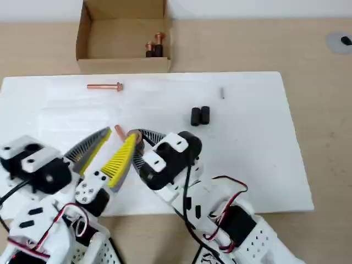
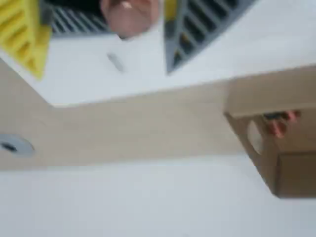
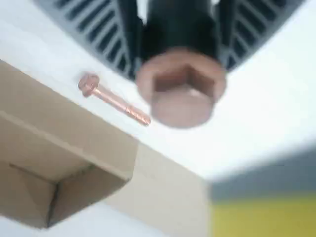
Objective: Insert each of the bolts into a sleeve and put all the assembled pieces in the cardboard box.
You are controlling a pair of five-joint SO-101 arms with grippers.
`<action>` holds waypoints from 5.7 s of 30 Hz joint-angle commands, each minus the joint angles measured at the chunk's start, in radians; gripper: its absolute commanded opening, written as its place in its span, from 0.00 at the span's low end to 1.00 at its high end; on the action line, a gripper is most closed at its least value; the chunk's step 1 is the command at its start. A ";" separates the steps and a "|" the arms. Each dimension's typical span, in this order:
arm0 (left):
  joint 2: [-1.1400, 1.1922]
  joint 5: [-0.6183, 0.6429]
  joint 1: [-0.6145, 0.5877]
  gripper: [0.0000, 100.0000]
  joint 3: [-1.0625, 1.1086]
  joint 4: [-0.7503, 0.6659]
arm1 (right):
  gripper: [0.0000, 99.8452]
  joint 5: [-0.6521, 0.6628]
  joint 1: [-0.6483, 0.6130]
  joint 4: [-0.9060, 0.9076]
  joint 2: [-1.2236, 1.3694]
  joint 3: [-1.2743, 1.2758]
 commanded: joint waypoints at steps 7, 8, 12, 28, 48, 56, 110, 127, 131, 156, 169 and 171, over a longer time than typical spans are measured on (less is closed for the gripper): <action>0.001 0.003 -0.072 0.13 -0.127 0.160 | 0.01 0.003 0.079 -0.075 0.073 -0.143; -0.001 -0.003 -0.086 0.12 -0.127 0.181 | 0.01 0.002 0.111 -0.097 0.122 -0.182; -0.001 -0.005 -0.193 0.09 -0.110 0.235 | 0.01 -0.002 0.208 -0.137 0.394 -0.406; -0.002 -0.005 -0.427 0.09 0.066 0.190 | 0.01 -0.002 0.407 -0.219 1.440 -1.279; -0.002 -0.005 -0.448 0.09 0.239 0.023 | 0.01 0.006 0.483 -0.275 2.489 -2.285; -0.002 -0.005 -0.450 0.09 0.264 0.025 | 0.01 0.081 0.478 -0.163 2.810 -2.681; 2.022 -0.203 -0.485 0.17 -1.574 0.502 | 0.39 0.106 0.584 1.304 2.153 -2.976; 2.321 -1.008 -0.439 0.17 -1.795 0.641 | 0.39 0.434 0.877 1.304 1.475 -2.137; 2.321 -1.160 -0.437 0.17 -1.772 0.641 | 0.39 0.535 0.877 1.237 1.273 -1.774; 2.608 -1.405 -0.437 0.17 -1.688 0.269 | 0.39 0.585 0.894 1.049 0.928 -1.102; 2.730 -1.462 -0.419 0.17 -1.689 0.130 | 0.39 0.583 0.889 1.056 0.928 -1.101; 2.760 -1.464 -0.410 0.17 -1.697 0.130 | 0.39 0.583 0.889 1.056 0.928 -1.101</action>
